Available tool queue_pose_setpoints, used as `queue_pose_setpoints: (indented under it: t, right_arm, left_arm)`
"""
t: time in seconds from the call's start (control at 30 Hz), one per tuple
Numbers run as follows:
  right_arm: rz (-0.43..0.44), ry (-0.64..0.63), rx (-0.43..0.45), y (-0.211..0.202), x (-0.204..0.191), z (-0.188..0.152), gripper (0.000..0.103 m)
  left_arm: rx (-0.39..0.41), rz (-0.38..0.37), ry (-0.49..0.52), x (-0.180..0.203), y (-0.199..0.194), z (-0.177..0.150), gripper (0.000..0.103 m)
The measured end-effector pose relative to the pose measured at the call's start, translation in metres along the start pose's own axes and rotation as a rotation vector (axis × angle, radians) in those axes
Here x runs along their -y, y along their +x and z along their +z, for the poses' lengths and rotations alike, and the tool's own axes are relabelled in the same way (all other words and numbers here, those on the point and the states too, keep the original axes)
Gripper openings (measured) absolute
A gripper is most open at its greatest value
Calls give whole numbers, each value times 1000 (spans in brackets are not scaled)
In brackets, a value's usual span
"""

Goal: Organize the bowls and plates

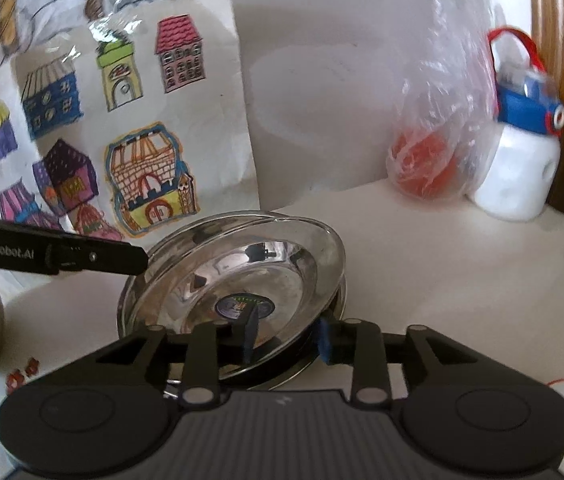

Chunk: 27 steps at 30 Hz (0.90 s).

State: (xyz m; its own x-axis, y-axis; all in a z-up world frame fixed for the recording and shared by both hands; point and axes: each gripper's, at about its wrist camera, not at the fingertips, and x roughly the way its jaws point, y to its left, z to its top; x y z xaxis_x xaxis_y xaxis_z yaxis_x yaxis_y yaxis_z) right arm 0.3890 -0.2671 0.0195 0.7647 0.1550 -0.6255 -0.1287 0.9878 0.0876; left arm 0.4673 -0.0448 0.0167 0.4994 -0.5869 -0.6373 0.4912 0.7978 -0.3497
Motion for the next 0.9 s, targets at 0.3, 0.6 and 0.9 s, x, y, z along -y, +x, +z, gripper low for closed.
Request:
queue_pose_setpoints:
  t: [0.3,0.6,0.9]
  right_arm:
    - [-33,-21,-14,0,-1,0,68]
    - [13,-13,69,-23,-5,-3,88]
    - [30,15,275,-93,4,-19,103]
  left_arm:
    - [15,4,7,5,-12,-2,34]
    - [41,14,14,11,-29,-5,48]
    - [127,45,37,31,-61,-19,81]
